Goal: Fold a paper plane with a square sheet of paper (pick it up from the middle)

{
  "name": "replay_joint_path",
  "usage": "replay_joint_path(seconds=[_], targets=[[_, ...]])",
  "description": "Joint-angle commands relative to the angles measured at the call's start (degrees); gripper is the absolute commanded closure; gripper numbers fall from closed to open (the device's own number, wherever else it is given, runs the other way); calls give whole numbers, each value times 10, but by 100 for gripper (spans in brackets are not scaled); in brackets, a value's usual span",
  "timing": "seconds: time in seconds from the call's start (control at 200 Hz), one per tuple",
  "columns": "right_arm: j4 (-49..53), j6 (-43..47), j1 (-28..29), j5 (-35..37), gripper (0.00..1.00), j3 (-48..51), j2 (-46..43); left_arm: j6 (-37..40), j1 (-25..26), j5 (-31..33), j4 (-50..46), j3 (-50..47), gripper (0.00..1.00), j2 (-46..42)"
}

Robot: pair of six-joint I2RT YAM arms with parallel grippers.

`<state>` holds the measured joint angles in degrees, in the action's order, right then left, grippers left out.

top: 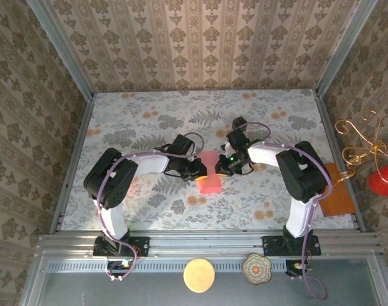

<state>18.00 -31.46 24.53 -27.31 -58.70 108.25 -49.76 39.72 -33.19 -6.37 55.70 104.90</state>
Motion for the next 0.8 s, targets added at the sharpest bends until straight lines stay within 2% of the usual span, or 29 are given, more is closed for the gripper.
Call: replay_joint_path(seconds=[0.0,0.18,0.3,0.42,0.57,0.795], targets=[[62,-1,2,134,89,54,83,5,2,1,-17,-22,84,0],[65,-2,2,140,89,54,84,13,-20,19,-27,-68,84,-8],[63,-6,2,145,89,56,82,13,-45,38,-37,-102,84,-57],[65,-7,2,144,89,53,82,26,-49,53,-63,-94,84,-110],[66,-6,2,144,89,53,81,25,-20,38,-54,-52,84,-122],[61,-8,2,143,89,56,82,-7,31,11,-7,-19,84,-42]])
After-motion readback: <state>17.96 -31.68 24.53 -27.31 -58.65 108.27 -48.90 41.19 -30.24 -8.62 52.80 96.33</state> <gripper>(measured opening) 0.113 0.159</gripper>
